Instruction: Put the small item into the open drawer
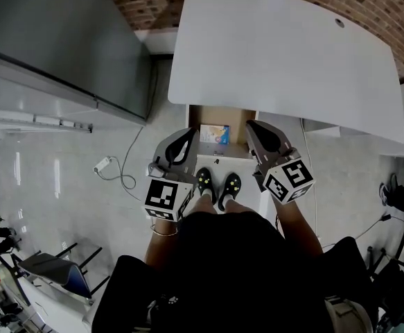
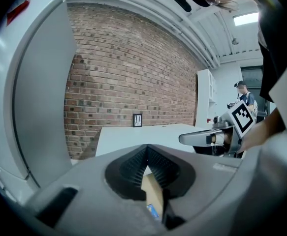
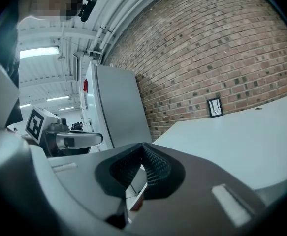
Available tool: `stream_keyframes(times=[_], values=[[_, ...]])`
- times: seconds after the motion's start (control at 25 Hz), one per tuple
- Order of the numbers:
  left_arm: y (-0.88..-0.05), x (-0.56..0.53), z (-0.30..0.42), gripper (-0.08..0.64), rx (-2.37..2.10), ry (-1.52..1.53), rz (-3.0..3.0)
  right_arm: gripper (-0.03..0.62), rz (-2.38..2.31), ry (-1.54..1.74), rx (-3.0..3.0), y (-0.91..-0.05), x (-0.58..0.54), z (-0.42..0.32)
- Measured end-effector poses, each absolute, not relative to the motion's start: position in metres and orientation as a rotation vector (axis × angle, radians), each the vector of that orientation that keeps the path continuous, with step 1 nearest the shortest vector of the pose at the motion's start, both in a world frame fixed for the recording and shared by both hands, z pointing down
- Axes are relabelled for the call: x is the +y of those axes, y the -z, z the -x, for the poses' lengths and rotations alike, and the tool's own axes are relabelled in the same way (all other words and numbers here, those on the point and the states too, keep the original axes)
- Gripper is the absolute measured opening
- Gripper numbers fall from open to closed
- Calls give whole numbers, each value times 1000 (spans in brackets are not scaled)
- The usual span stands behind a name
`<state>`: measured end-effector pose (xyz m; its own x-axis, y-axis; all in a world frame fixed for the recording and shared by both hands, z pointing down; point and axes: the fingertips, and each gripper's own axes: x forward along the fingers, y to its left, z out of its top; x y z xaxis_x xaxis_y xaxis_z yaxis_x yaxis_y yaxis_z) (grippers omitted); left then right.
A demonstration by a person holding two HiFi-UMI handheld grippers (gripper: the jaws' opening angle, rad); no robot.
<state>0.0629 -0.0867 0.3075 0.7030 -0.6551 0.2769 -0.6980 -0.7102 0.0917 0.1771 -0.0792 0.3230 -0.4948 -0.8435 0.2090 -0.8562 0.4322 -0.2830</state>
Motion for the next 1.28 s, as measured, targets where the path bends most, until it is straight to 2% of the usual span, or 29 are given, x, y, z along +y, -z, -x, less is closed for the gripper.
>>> stream_keyframes(times=[0.44, 1.28], values=[[-283, -88, -72, -3, -1085, -284, -2760, 12, -1554, -483, -2674, -294, -78, -176], [-271, -89, -71, -3, -1074, -262, -2795, 12, -1545, -485, -2673, -289, -77, -171]])
